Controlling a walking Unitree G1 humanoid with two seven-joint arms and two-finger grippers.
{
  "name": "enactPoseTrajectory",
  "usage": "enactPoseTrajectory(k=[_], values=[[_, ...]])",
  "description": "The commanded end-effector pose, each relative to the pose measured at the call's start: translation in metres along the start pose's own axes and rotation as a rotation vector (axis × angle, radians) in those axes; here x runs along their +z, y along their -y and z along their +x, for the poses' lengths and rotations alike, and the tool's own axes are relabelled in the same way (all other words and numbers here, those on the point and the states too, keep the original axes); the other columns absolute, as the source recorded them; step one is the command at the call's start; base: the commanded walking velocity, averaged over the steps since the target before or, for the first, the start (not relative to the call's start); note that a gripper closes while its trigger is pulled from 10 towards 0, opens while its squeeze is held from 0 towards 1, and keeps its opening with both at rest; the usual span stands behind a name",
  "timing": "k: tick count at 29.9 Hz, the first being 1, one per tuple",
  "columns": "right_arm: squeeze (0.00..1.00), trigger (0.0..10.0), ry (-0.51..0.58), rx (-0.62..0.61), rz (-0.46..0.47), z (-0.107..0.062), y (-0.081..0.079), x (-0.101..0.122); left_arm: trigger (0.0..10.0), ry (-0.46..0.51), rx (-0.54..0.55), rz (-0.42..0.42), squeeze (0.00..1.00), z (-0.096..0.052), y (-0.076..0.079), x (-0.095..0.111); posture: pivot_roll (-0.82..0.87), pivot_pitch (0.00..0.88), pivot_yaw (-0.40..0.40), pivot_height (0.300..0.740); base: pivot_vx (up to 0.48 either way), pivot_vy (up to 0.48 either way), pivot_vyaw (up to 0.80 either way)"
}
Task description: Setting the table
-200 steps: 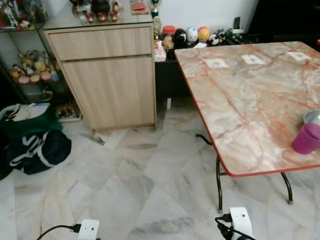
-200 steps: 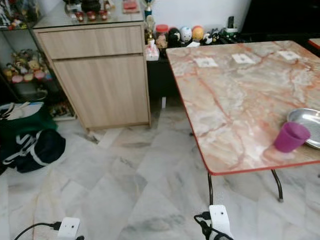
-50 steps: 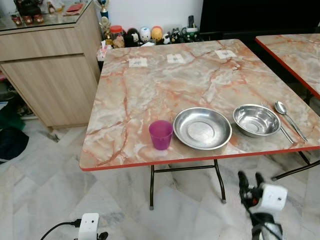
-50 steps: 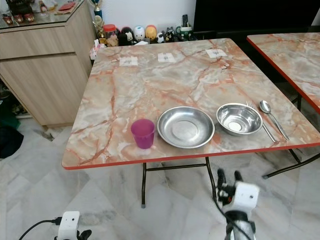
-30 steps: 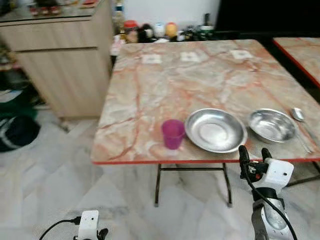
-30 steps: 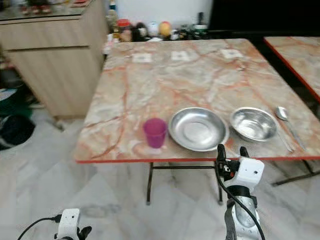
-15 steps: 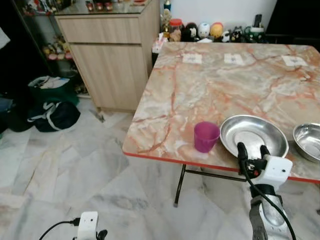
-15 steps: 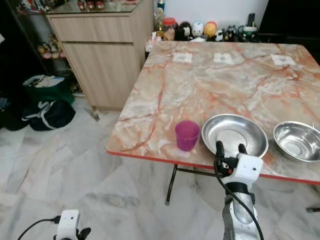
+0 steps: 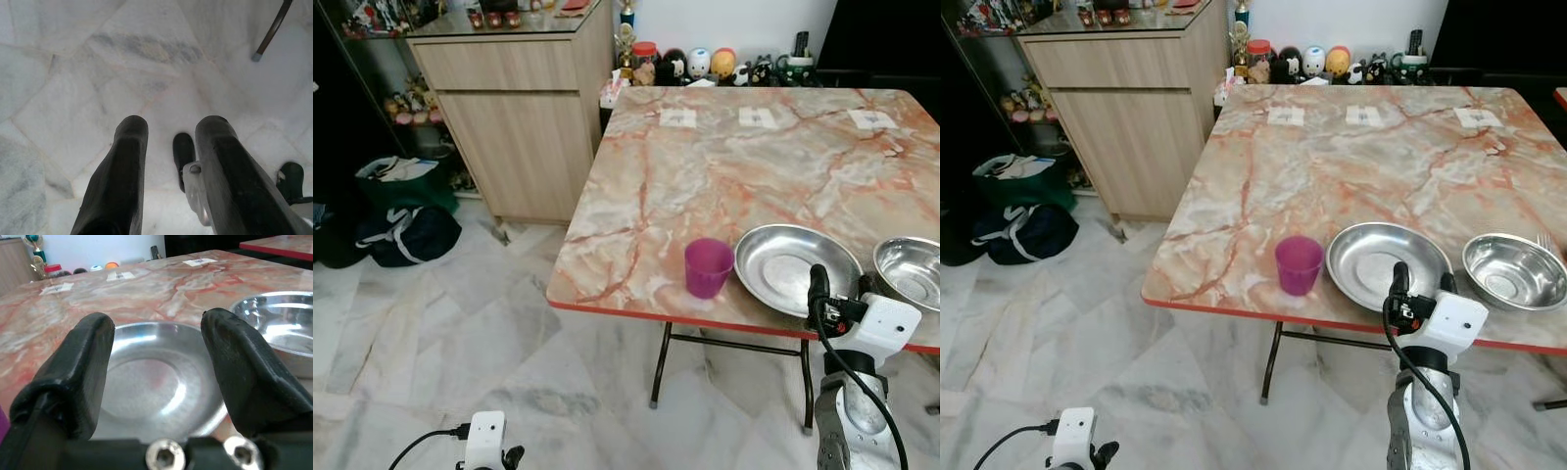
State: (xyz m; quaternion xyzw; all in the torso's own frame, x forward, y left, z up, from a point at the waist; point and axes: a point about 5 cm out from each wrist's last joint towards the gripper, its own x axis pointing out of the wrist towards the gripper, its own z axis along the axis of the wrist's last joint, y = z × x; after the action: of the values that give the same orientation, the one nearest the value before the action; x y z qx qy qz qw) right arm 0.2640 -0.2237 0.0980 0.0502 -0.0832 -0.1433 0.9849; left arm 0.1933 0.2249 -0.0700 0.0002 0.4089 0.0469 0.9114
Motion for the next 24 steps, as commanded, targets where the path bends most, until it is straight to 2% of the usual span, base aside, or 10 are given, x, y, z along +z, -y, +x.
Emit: enactPoseTrajectory(k=[1, 7, 16, 21, 24], values=[[0.00, 10.0, 0.027, 0.005, 0.008, 0.003, -0.003, 0.007, 10.0, 0.000, 0.006, -0.012, 0.00, -0.001, -0.003, -0.001, -0.05, 0.037, 0.023, 0.740, 0.300, 0.000, 0.00], [0.00, 10.0, 0.035, 0.001, 0.009, 0.005, -0.005, 0.009, 10.0, 0.005, 0.006, -0.009, 0.00, -0.001, -0.002, -0.001, -0.05, 0.036, 0.021, 0.740, 0.284, 0.000, 0.00], [0.00, 10.0, 0.065, -0.014, 0.006, 0.005, -0.003, 0.019, 10.0, 0.005, 0.003, 0.000, 0.00, -0.001, -0.002, -0.001, -0.06, 0.041, 0.022, 0.740, 0.000, 0.000, 0.00], [0.00, 10.0, 0.054, -0.031, 0.014, -0.005, 0.000, 0.022, 10.0, 0.003, 0.001, 0.002, 0.00, -0.001, -0.001, -0.002, -0.06, 0.044, 0.019, 0.740, 0.000, 0.000, 0.00], [0.00, 10.0, 0.028, -0.050, -0.003, -0.017, 0.005, 0.023, 10.0, 0.001, -0.001, 0.005, 0.00, -0.001, -0.001, -0.003, -0.06, 0.048, 0.018, 0.740, 0.000, 0.000, 0.00]])
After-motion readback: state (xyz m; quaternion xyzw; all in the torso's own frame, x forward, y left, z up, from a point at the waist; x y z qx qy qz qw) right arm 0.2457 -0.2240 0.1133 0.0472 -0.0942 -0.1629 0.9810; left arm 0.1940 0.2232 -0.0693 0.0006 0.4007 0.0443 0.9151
